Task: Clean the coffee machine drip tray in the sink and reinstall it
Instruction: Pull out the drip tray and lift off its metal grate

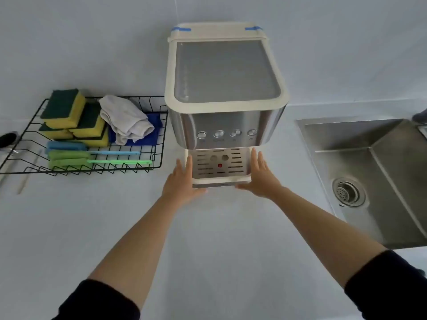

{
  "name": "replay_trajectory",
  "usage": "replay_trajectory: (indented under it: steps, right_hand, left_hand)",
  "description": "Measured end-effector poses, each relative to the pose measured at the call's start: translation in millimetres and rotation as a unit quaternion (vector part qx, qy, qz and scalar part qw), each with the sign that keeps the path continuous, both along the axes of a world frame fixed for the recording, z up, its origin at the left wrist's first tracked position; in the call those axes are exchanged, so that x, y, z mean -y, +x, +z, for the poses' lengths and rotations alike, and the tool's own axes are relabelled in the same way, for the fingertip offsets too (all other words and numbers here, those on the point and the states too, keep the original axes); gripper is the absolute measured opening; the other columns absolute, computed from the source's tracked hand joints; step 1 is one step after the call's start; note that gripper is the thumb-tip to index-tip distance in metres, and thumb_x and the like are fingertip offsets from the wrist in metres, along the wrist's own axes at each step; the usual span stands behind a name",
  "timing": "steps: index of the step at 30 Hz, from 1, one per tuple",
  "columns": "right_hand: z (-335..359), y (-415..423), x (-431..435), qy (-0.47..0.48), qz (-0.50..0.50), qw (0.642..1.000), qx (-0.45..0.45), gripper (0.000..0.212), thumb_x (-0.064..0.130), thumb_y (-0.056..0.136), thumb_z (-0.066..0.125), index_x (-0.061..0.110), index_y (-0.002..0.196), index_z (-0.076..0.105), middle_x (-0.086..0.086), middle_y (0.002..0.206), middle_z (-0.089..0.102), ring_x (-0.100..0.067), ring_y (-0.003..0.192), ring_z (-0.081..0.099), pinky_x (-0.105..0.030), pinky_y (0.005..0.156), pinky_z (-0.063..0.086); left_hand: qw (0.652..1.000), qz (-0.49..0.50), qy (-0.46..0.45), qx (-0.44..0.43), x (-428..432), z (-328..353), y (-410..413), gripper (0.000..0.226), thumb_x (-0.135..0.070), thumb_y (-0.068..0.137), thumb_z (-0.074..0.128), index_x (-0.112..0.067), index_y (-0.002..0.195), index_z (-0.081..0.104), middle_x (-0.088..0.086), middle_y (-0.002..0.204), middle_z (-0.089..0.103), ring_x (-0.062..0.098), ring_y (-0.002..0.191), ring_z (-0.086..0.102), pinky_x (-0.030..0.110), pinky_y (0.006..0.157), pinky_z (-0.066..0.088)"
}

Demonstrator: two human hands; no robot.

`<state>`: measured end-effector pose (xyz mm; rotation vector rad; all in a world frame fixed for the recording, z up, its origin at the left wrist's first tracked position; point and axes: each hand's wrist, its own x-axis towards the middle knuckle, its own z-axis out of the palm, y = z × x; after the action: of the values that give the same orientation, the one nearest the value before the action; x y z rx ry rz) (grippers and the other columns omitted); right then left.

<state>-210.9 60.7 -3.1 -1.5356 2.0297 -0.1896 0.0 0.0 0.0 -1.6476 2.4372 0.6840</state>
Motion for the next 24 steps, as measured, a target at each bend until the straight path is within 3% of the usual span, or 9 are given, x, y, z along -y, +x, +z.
replay_trajectory:
  steps: [6, 11, 17, 24]
  right_hand:
    - [-7.3, -1.5, 13.4, 0.019, -0.017, 0.998, 0.060, 0.121, 0.034, 0.072, 0.075, 0.012, 0.144, -0.020, -0.019, 0.155, -0.011, -0.034, 0.144, 0.009, -0.048, 0.114, 0.025]
    - [-10.5, -3.3, 18.1, 0.006, -0.021, 0.996, 0.088, 0.116, 0.024, 0.071, 0.078, 0.012, 0.146, -0.009, -0.014, 0.143, 0.025, -0.032, 0.125, 0.040, -0.041, 0.100, 0.044]
    - [-9.0, -1.8, 15.5, -0.004, -0.032, 0.994, 0.104, 0.112, 0.019, 0.073, 0.076, 0.011, 0.146, -0.008, -0.012, 0.140, 0.029, -0.028, 0.121, 0.042, -0.035, 0.095, 0.045]
    - [-3.7, 1.8, 9.7, -0.022, -0.046, 0.992, 0.115, 0.112, 0.016, 0.072, 0.077, 0.011, 0.147, -0.007, -0.012, 0.138, 0.030, -0.028, 0.119, 0.042, -0.033, 0.091, 0.045]
  left_hand:
    - [0.999, 0.015, 0.038, -0.034, 8.1, -5.5, -6.3, 0.105, -0.045, 0.076, 0.066, -0.019, 0.146, -0.009, 0.017, 0.155, -0.002, 0.035, 0.135, 0.033, 0.043, 0.103, 0.039]
    - [0.996, 0.046, 0.049, -0.055, 14.2, -7.1, -6.8, 0.098, -0.040, 0.074, 0.069, -0.021, 0.146, 0.005, 0.013, 0.150, 0.020, 0.033, 0.130, 0.039, 0.041, 0.102, 0.040]
    - [0.996, 0.052, 0.047, -0.062, 15.9, -3.0, -7.4, 0.096, -0.036, 0.072, 0.071, -0.020, 0.146, 0.013, 0.011, 0.136, 0.039, 0.030, 0.122, 0.045, 0.038, 0.099, 0.042]
    - [0.994, 0.066, 0.025, -0.085, 10.4, 0.2, -5.2, 0.093, -0.034, 0.070, 0.072, -0.019, 0.145, 0.018, 0.009, 0.130, 0.045, 0.028, 0.119, 0.047, 0.035, 0.096, 0.042]
